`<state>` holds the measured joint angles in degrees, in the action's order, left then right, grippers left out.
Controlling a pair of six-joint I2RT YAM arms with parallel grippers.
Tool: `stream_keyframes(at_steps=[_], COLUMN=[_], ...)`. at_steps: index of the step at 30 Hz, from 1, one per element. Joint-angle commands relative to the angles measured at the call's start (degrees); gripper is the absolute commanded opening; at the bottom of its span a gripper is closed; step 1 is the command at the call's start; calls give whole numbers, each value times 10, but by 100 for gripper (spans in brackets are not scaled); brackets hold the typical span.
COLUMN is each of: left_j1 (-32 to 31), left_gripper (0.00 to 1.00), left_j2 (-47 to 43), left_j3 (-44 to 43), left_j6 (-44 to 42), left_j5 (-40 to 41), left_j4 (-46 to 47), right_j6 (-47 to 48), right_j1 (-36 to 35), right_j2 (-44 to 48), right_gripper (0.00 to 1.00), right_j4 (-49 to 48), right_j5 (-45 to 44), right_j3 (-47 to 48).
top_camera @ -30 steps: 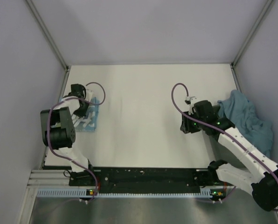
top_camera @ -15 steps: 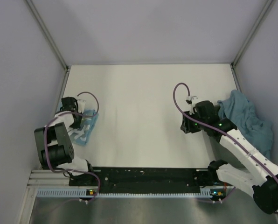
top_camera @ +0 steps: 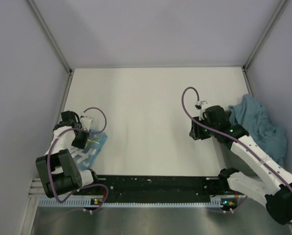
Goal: Fold and stack the t-shirts
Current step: Put the neatly folded tshirt into the corner of the board with the left arm
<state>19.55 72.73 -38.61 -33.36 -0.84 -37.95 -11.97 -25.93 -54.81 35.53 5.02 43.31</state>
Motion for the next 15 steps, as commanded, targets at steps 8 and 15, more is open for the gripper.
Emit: stream_keyframes(at_steps=[8, 15], left_j1=[-189, -266], left_gripper=[54, 62], left_j2=[10, 61], left_j3=[-118, -93], left_j6=[-54, -36], left_j5=[-74, -7], left_j4=[-124, -83], right_j6=[-3, -3], right_j1=[5, 7], right_j2=[29, 41], right_gripper=[43, 43], right_j4=[-6, -7], right_j5=[-1, -6], right_j3=[7, 1])
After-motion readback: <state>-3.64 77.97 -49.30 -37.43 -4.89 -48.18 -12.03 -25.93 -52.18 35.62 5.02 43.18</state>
